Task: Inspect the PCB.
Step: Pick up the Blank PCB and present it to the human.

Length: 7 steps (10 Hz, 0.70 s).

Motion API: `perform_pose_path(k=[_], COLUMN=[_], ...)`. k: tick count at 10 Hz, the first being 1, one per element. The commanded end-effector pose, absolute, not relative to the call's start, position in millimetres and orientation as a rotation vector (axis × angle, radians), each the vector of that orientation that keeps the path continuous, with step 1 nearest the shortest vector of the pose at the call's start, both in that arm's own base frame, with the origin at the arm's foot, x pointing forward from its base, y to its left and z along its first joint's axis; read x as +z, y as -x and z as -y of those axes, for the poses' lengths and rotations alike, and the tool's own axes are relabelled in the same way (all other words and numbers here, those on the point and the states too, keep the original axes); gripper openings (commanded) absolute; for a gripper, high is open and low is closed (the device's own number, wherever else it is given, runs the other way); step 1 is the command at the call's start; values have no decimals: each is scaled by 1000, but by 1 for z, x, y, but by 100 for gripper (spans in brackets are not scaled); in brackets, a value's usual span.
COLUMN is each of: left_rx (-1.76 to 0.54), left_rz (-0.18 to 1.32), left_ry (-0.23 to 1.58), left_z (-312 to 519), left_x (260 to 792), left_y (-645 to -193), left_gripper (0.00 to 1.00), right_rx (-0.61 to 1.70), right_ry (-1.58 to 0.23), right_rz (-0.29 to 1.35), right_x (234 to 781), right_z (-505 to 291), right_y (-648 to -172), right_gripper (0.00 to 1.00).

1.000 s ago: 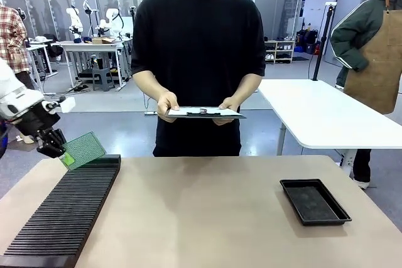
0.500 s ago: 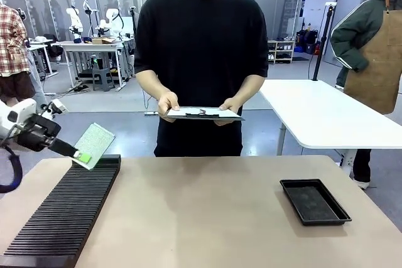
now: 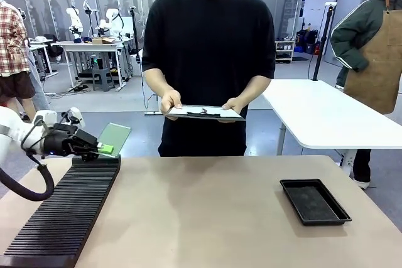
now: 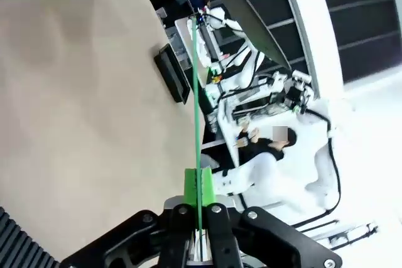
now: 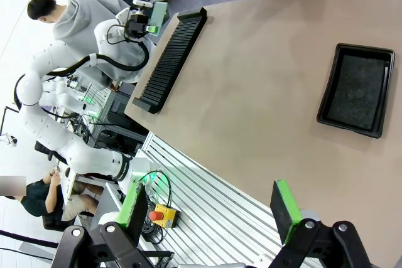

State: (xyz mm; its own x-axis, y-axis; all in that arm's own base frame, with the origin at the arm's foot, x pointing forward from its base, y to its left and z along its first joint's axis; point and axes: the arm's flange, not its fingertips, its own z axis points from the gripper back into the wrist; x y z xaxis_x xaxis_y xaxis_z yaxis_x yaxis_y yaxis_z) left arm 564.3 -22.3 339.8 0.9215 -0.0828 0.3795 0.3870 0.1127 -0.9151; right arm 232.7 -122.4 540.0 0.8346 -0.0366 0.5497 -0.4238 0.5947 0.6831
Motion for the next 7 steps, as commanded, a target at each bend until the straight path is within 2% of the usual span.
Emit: perform_pose_path(k=[1, 3, 5, 6, 7], left_rx=[-286, -244, -379, -265, -265], left_rz=[159, 69, 80, 96, 96], left_ry=[1470, 1491, 1494, 1469, 1469], left_z=[37, 44, 47, 49, 49], left_x=[333, 322, 328, 312, 312], left_y=[-589, -597, -593, -588, -588], left_gripper=[0, 0, 0, 0, 0], right_rx=[247, 247, 247, 247, 247], right_ry=[-926, -926, -926, -926, -926], right_rz=[565, 565, 565, 565, 565], right_x=[540, 540, 540, 540, 540], right_z=[123, 123, 123, 123, 123], right_y=[-232, -232, -232, -232, -232], right_gripper=[100, 100, 100, 100, 100])
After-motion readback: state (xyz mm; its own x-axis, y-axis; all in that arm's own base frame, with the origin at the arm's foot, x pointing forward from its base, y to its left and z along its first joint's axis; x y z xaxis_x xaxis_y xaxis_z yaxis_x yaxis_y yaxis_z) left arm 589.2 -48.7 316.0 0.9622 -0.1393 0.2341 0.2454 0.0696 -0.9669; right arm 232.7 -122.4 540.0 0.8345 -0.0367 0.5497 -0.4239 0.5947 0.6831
